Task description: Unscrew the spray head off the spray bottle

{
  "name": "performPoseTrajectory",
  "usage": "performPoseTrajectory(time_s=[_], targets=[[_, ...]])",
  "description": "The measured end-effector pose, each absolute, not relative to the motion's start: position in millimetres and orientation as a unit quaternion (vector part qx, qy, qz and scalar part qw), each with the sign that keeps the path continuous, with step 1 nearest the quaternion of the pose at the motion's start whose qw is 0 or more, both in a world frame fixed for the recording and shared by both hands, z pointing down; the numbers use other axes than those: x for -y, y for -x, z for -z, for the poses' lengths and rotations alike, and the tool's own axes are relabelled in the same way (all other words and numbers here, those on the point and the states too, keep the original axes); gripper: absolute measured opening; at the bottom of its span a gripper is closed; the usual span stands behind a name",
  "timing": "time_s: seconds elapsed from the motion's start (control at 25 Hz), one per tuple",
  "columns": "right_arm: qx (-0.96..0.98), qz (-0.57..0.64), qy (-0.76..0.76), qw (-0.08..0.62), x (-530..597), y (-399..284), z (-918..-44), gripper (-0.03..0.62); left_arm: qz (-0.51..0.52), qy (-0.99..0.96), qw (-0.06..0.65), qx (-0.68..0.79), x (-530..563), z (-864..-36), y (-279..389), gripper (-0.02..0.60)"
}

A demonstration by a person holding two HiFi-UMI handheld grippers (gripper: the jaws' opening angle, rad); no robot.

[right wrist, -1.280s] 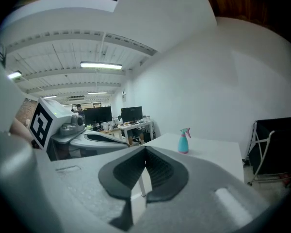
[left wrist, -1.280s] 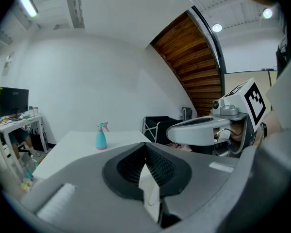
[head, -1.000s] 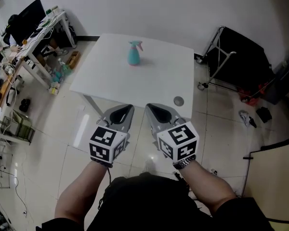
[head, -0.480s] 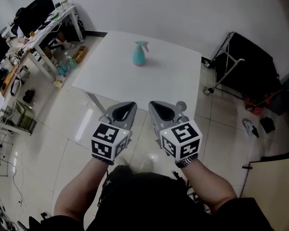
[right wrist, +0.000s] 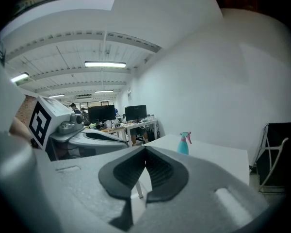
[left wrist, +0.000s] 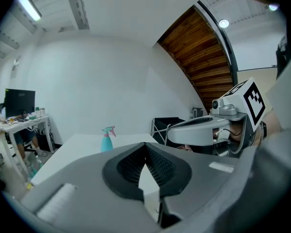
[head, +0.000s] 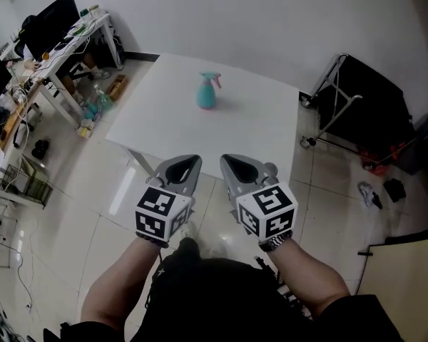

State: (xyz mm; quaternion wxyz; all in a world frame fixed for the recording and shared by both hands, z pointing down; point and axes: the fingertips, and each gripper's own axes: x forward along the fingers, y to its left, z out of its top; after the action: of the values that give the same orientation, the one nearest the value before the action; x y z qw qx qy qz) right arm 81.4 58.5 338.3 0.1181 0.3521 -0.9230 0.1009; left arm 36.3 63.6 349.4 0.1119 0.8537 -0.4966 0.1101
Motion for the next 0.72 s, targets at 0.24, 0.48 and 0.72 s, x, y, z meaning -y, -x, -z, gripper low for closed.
performPoseTrajectory(time_s=[0.24,0.48,0.72], targets=[[0.92,-0.103,-0.357,0.125,-33.6,-69.3,-339.7,-0.009,-0.107,-0.856,0.11,0.493,-36.6,-350.8,-22.9,0.012],[0.915,-0.105,-0.366,0.136,-4.9,-52.7,-344.2,-0.009,-0.104,-0.863,0.118,0.48,-7.7,-355.1,-7.6,0.012],[0.907,-0.109,-0.378,0.148,20.6,-36.2,-349.8,-0.009,-0.102,-0.871,0.126,0.465,19.7,-362.1,9.6,0.012]])
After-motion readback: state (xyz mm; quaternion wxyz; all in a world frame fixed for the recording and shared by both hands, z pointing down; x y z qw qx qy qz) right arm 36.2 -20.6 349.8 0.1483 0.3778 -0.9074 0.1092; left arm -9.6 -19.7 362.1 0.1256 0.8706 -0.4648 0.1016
